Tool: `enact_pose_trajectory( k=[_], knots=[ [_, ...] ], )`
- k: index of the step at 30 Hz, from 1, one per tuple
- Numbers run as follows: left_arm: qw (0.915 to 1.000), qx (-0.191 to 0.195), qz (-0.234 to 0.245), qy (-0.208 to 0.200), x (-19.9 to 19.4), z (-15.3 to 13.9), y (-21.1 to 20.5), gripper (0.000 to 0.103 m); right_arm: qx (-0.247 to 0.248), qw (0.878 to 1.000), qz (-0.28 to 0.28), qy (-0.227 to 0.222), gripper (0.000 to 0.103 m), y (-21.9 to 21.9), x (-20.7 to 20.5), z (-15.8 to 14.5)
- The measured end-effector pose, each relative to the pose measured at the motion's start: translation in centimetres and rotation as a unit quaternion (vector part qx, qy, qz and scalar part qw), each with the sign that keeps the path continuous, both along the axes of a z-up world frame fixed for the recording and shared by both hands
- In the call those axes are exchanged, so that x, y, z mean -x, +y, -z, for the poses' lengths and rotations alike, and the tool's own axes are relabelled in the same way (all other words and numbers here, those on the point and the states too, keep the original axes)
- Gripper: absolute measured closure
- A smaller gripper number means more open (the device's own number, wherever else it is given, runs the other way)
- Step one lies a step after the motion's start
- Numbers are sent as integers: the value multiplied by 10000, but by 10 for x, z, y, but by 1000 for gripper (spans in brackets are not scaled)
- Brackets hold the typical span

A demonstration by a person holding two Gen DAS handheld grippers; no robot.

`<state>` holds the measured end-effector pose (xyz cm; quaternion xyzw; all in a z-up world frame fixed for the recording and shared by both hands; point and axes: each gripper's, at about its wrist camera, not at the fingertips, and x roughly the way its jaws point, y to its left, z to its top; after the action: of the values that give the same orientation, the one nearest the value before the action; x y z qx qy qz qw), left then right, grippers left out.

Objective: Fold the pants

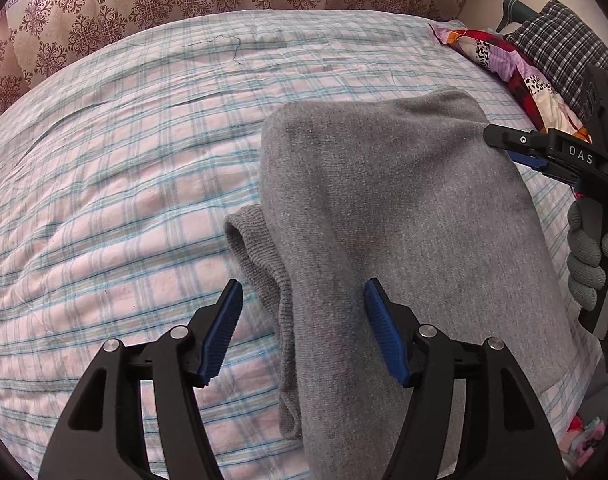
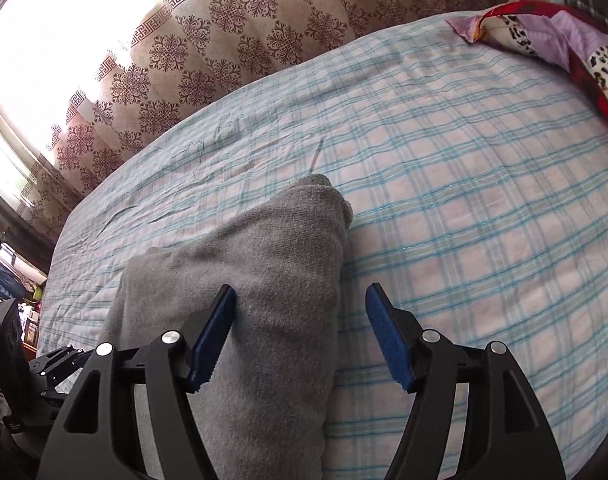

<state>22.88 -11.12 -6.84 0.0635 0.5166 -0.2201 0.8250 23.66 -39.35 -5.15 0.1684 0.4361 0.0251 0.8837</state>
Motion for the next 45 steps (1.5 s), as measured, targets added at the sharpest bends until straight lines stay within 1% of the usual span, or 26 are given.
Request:
enact_pose_trajectory(
  k=[5, 8, 13, 15, 16, 17, 20, 22, 24, 26, 28, 30, 33, 35, 36, 37, 38, 39, 42, 45],
  knots=[
    [10000, -38, -12, 32, 16, -5, 7, 38, 425, 9991, -52, -56, 36, 5, 43, -17],
    [10000, -52, 1, 24, 29, -10, 13, 38, 538, 9984, -136, -60, 36, 13, 78, -21],
    [9999, -87, 61, 14, 55, -16, 17, 38, 741, 9969, -277, 23, 36, 34, 131, -20],
    [9998, -144, 106, -25, 67, -16, 18, 35, 842, 9959, -317, 106, 36, 42, 148, -16],
    [9997, -193, 124, -66, 73, -16, 17, 30, 891, 9953, -328, 178, 36, 46, 154, -12],
    [9995, -252, 138, -124, 79, -16, 17, 30, 929, 9947, -356, 241, 36, 50, 160, -8],
    [9987, -402, 154, -278, 90, -13, 17, 30, 1179, 9917, -347, 373, 36, 59, 171, 5],
    [9983, -474, 114, -332, 93, -8, 16, 30, 1266, 9898, -344, 550, 36, 63, 174, 17],
    [9975, -561, 99, -407, 95, -3, 14, 30, 1393, 9881, -392, 529, 36, 67, 174, 24],
    [9957, -703, 119, -584, 98, 1, 11, 29, 1365, 9885, -373, 541, 35, 67, 173, 27],
    [9952, -753, 52, -629, 99, 4, 10, 29, 1259, 9900, -282, 579, 35, 65, 173, 30],
    [9951, -752, -34, -646, 101, 1, 10, 29, 1303, 9896, -255, 551, 35, 66, 175, 30],
    [9942, -790, -112, -723, 106, -6, 11, 28, 1394, 9890, -180, 452, 35, 69, 179, 19],
    [9923, -903, -132, -842, 112, -11, 10, 21, 1391, 9897, -107, 333, 35, 71, 185, 7],
    [9914, -949, -140, -896, 115, -14, 10, 20, 1373, 9901, -69, 286, 35, 72, 188, 2],
    [9907, -979, -151, -930, 118, -16, 9, 17, 1354, 9904, -25, 263, 32, 73, 191, -3],
    [9904, -999, -172, -944, 121, -19, 9, 15, 1339, 9907, 18, 243, 27, 74, 193, -7],
    [9902, -1010, -187, -946, 123, -22, 9, 14, 1331, 9908, 54, 220, 26, 75, 197, -10],
    [9900, -980, -167, -1003, 131, -31, 5, 13, 1339, 9908, 118, 130, 24, 79, 208, -19],
    [9873, -1078, -163, -1158, 139, -41, -1, 7, 1380, 9900, 280, -20, 20, 82, 218, -29]
  ],
)
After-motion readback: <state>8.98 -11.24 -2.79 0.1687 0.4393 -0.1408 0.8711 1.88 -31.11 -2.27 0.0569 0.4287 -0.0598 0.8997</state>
